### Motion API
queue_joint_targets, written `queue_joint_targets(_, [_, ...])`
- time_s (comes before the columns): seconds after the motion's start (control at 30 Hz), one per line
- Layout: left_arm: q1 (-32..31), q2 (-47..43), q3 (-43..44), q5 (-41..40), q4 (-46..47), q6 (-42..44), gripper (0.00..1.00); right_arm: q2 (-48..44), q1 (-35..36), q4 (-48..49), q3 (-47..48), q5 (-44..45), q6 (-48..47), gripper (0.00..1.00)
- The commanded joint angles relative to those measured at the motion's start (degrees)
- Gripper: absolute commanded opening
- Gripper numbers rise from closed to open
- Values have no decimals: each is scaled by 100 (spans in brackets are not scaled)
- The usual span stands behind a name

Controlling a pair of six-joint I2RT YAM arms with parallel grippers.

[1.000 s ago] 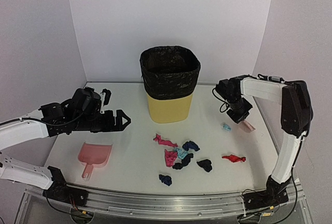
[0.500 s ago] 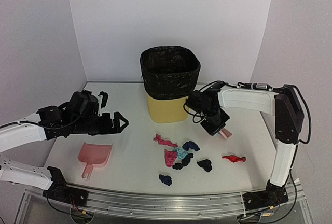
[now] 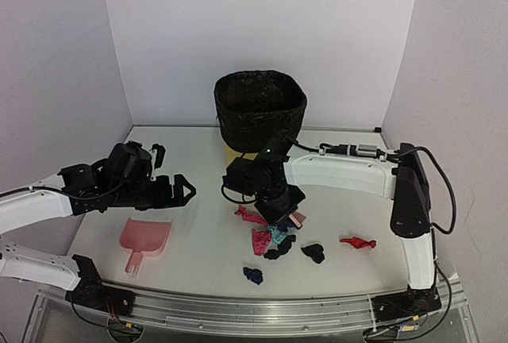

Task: Sweep away the paper scraps from the table

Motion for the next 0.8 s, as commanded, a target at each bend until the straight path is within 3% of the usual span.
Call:
queue_joint_targets(0.0, [32, 22, 57, -18, 80, -6, 100, -34, 243, -536, 418, 125, 272, 0])
queue_joint_targets(0.27, [37, -15, 31, 31, 184, 82, 100, -620, 304, -1063, 387, 1402, 441, 0])
queue_joint_targets(0.53, [44, 47, 35, 173, 420, 211, 100, -1215, 289, -2192, 103, 2450, 1206, 0])
queue_joint_targets(0.77, [95, 217, 65, 379, 585, 372, 100, -1811, -304, -3844, -548, 1855, 3256, 0])
